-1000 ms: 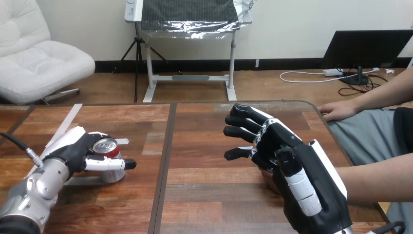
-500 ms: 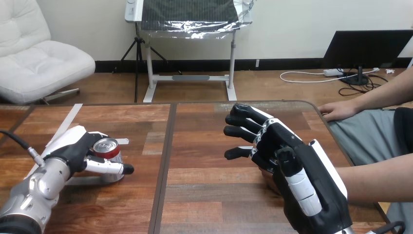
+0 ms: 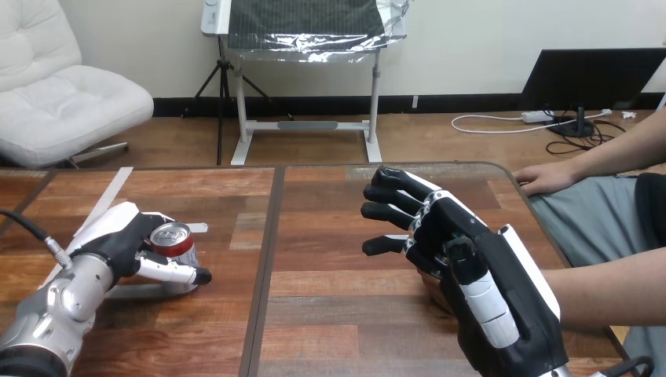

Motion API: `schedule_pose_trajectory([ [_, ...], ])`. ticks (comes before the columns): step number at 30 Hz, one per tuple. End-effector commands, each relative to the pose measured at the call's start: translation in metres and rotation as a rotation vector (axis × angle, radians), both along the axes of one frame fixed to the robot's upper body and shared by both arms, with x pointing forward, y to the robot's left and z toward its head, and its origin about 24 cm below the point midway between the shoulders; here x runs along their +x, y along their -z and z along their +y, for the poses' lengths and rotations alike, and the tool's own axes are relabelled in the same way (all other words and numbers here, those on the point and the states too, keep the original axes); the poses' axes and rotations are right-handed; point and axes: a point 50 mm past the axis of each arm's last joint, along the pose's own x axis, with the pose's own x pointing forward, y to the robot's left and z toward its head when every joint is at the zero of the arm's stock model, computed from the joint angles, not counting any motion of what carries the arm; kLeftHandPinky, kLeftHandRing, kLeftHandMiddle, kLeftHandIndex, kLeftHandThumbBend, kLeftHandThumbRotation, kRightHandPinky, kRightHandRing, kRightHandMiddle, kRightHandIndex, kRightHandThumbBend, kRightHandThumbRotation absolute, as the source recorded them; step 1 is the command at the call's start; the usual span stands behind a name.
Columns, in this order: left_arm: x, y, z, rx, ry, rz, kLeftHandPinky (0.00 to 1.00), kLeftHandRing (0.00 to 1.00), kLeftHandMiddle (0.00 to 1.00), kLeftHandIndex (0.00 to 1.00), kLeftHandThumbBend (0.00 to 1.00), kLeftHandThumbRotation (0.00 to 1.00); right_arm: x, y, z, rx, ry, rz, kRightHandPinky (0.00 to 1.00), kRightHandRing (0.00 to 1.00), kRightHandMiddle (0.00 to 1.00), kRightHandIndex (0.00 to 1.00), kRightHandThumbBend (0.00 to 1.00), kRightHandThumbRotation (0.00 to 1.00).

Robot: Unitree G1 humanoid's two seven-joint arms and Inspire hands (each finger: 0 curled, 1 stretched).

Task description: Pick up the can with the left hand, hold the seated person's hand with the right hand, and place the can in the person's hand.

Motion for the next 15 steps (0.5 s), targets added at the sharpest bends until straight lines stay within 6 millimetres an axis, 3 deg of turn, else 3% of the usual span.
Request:
schedule_pose_trajectory([
  [1,0.0184,-0.0303,-0.0025,-0.003,0.016,-0.127,0.58,0.69,0.73,0.77,0.77,0.28,0.0043,-0.0178,-0.0006,0.006,0.0,-0.097,0.66,0.82,0.83,0.82,0.96,0.82],
  [15,0.0204,-0.0365,-0.0012,-0.029,-0.01,-0.168,0.53,0.63,0.68,0.72,0.7,0.18,0.0051,-0.0177,-0.0004,0.006,0.003,-0.099,0.66,0.81,0.83,0.82,0.96,0.82],
])
